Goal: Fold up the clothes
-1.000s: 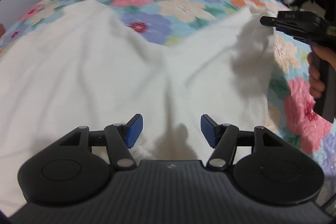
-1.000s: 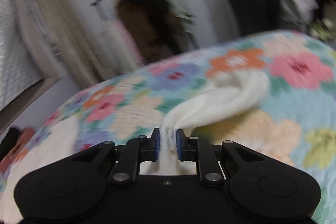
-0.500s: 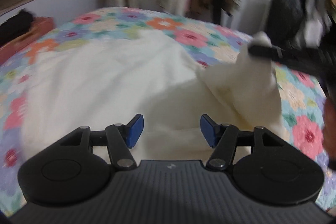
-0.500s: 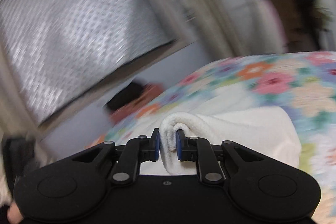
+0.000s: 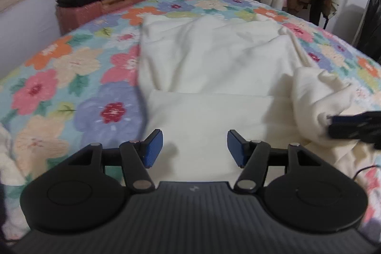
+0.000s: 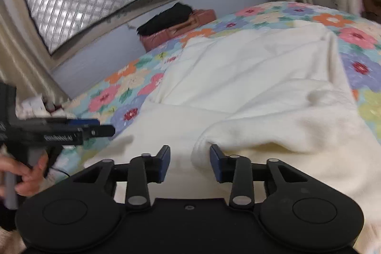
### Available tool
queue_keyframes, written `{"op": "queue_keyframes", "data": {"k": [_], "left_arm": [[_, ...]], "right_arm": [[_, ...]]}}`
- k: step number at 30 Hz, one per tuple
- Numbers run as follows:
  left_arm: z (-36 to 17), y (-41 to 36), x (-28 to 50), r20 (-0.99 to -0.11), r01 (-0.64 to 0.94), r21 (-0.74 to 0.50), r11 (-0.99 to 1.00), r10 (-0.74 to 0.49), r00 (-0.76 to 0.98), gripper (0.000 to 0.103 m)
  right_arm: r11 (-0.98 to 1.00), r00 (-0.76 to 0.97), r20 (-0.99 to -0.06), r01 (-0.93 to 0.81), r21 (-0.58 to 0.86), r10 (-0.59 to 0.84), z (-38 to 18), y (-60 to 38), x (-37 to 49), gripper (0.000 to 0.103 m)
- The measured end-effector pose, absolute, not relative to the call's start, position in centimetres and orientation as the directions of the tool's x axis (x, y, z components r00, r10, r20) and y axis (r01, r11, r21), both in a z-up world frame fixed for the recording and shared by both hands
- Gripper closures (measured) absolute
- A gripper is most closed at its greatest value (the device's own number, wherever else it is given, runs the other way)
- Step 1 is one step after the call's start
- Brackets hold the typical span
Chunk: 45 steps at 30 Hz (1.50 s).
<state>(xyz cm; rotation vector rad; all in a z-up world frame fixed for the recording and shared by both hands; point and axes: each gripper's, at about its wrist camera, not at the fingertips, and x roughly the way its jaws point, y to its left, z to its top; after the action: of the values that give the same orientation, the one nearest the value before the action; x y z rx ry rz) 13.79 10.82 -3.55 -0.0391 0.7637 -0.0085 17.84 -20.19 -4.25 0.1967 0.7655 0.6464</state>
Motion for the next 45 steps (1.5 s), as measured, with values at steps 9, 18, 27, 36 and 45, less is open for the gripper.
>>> {"op": "queue_keyframes", "data": {"k": [9,18,27,36,45], "left_arm": [[-1.8,10.0,11.1,-0.628,0.061,-0.021,0.998,-0.060,0.776,0.041],[-3.3,5.2,11.9,-0.636,0.160,-0.054,0.986,-0.157,0.756,0.040],[-3.9,-1.5,14.2,-0.612,0.266,0.037,0.963,-0.188,0.768,0.034],[-4.7,-8.7,17.2,-0.555,0.378,0.194,0.905,-0.216,0.803,0.024],[-6.9,-9.8,21.2,-0.667,0.265,0.161,0.951,-0.093,0.739,0.097]], "right_arm": [[0.807,0.589,-0.557,-0.353,0.474,0.585,0.4,-26.8,11.1,0.039],[0.850,0.636,-0.576,-0.286,0.442,0.514,-1.6,-28.5,9.8,0.028],[0.941,0.727,-0.603,-0.303,0.147,0.329,-5.2,-26.0,13.8,0.028],[0.922,0.728,-0.582,-0.190,0.336,0.362,-6.5,-29.2,18.0,0.028],[0.942,0.683,-0.652,-0.187,0.277,0.328,-11.7,-30.1,18.9,0.028]]}}
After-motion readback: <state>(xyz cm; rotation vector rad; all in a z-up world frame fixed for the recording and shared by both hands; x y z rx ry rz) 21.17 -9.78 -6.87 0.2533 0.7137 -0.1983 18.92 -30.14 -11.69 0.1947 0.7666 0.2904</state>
